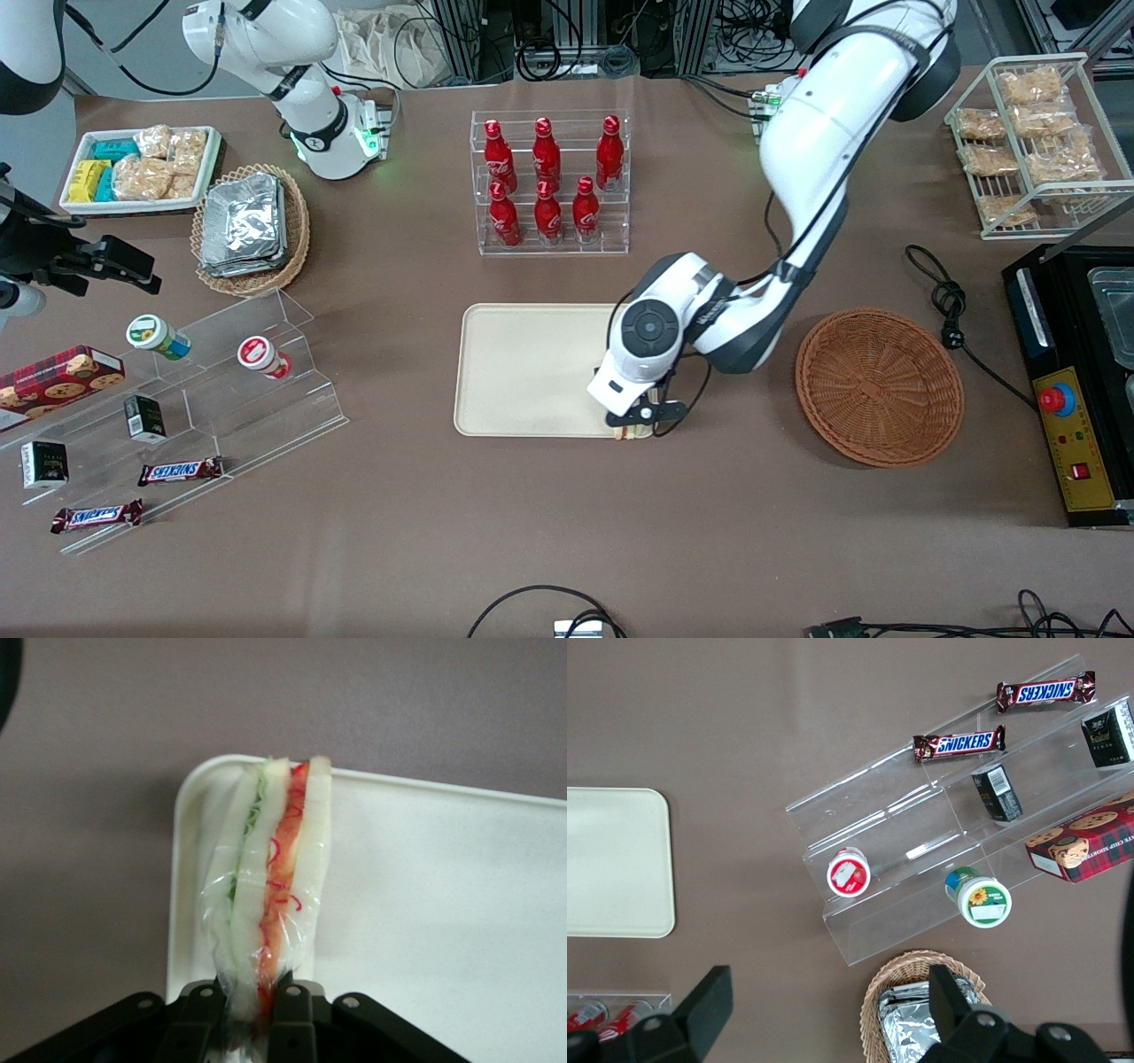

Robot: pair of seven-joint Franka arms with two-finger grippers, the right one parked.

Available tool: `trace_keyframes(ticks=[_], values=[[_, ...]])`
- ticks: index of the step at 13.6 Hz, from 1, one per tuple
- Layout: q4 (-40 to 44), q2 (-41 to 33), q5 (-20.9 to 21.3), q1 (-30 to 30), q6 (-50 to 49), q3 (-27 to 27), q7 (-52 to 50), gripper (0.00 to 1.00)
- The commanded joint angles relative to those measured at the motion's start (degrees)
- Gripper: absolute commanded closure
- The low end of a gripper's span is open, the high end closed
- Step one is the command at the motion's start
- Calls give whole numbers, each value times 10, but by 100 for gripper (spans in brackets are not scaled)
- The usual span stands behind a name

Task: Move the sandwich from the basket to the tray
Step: 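Lower the sandwich onto the tray and open the left gripper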

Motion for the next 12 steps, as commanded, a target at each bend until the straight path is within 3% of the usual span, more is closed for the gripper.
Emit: trace_keyframes(ticks=[1, 3, 8, 10, 12], values=[[25, 10, 12, -6, -4, 6, -11, 100], [25, 5, 15, -7, -5, 7, -7, 1], [2, -74, 6, -2, -79, 5, -11, 0], [-53, -142, 3, 3, -86, 4, -4, 0], [-139, -219, 2, 49, -80, -2, 8, 0]])
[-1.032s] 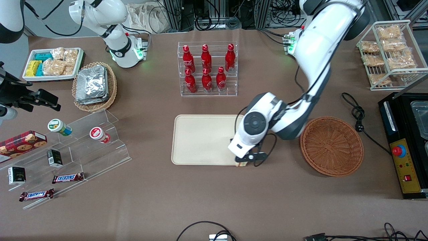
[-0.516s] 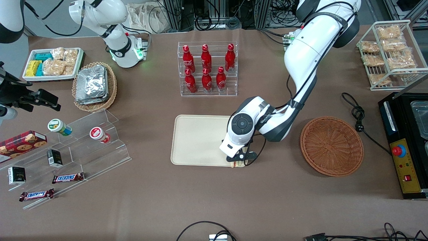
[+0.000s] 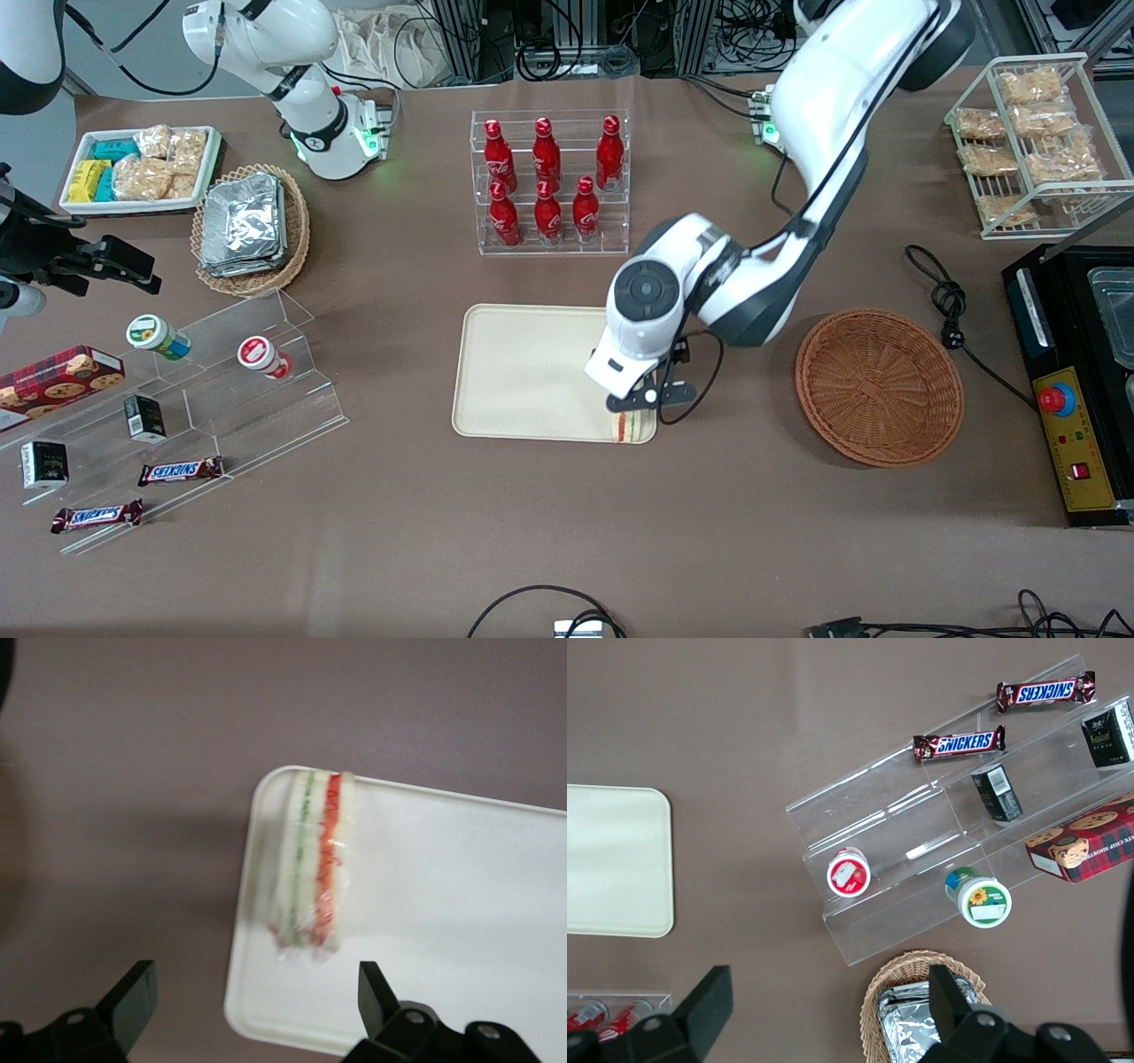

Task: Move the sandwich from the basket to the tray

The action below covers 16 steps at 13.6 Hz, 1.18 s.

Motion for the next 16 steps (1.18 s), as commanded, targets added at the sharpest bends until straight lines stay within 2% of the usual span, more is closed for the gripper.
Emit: trace_keyframes(ticks=[1, 2, 5, 7, 12, 16], values=[[-148, -130, -2, 61, 12, -6, 33, 0], [-186, -163, -5, 85, 15, -7, 56, 0], [-296, -286, -78, 148, 33, -6, 159, 0], [-313, -323, -84, 195, 12, -5, 227, 0], [-263, -308, -83, 298, -12, -3, 352, 0], [-230, -278, -78, 324, -12, -2, 397, 0]])
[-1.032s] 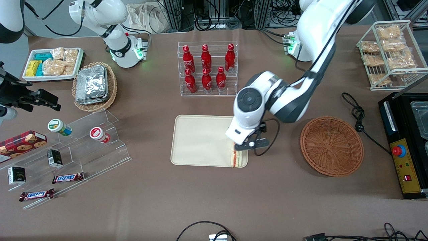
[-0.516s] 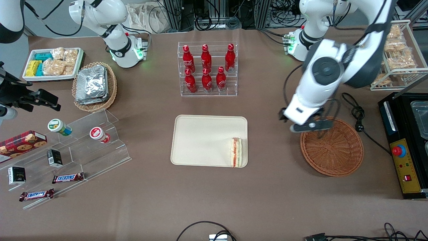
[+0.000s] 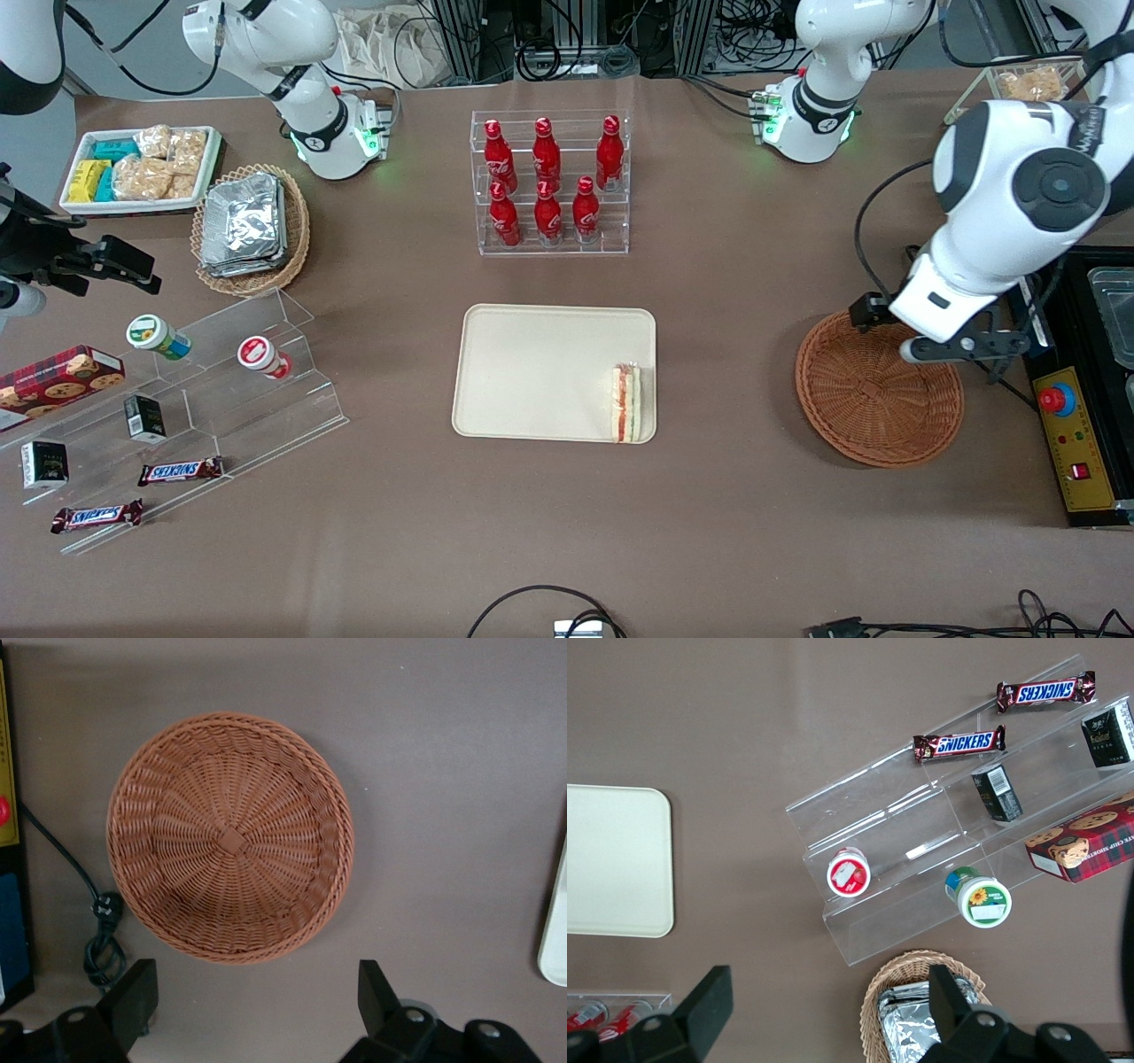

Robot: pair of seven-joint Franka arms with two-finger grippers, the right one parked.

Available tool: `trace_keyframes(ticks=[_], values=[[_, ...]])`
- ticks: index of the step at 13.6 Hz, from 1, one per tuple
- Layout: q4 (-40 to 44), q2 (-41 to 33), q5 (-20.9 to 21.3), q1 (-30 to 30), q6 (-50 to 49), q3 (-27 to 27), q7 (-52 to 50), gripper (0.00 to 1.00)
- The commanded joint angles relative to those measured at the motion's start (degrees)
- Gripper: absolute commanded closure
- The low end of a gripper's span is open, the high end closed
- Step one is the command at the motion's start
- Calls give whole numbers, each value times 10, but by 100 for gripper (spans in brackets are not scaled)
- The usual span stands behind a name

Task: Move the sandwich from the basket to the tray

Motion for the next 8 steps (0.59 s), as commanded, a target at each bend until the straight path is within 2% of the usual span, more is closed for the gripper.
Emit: trace_keyframes(ticks=[1, 8], values=[[41, 35, -1, 11, -7, -6, 17, 0], [87, 54, 2, 12, -32, -6, 7, 0]])
